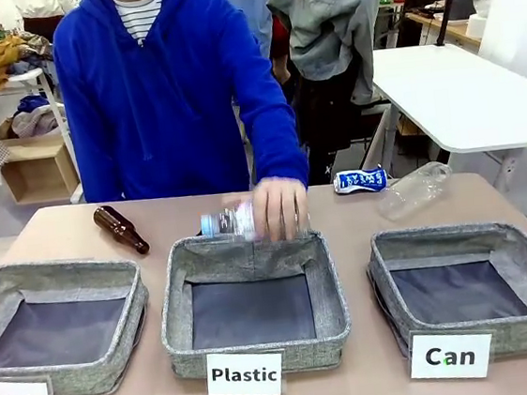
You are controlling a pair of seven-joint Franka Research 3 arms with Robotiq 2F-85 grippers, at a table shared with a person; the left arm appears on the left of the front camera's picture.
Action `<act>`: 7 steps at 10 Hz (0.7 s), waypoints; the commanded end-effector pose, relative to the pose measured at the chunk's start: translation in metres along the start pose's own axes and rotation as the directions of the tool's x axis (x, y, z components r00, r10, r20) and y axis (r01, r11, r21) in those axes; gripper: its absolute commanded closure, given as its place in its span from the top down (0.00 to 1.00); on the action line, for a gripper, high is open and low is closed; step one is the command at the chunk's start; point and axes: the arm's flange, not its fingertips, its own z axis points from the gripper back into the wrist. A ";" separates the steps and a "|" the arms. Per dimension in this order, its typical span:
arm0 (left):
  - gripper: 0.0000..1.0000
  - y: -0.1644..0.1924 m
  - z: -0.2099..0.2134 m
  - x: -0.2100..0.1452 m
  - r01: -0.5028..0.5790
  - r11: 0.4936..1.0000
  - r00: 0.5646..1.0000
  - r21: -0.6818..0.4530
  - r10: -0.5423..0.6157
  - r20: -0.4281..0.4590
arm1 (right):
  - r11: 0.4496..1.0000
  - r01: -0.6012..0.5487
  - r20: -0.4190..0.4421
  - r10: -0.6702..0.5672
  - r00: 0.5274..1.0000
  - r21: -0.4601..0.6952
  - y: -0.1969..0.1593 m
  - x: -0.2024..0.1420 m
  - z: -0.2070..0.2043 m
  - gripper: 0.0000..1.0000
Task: Sort the can waste into the basket.
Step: Pick up the can waste from the table and place it in the right Fabric basket.
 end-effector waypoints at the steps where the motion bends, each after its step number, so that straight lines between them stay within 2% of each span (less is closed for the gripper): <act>1: 1.00 0.001 0.000 0.000 0.024 1.000 1.000 -0.021 -0.023 0.016 | 0.973 0.215 0.078 -0.221 0.972 0.082 -0.079 -0.044 0.015 1.00; 2: 1.00 0.001 0.000 0.000 0.024 1.000 1.000 -0.021 -0.023 0.016 | 0.954 0.262 0.091 -0.277 0.957 0.149 -0.095 -0.052 0.012 1.00; 7: 1.00 0.001 0.000 0.000 0.024 1.000 1.000 -0.021 -0.023 0.016 | 0.961 0.238 0.048 -0.247 0.968 0.139 -0.099 -0.040 -0.009 1.00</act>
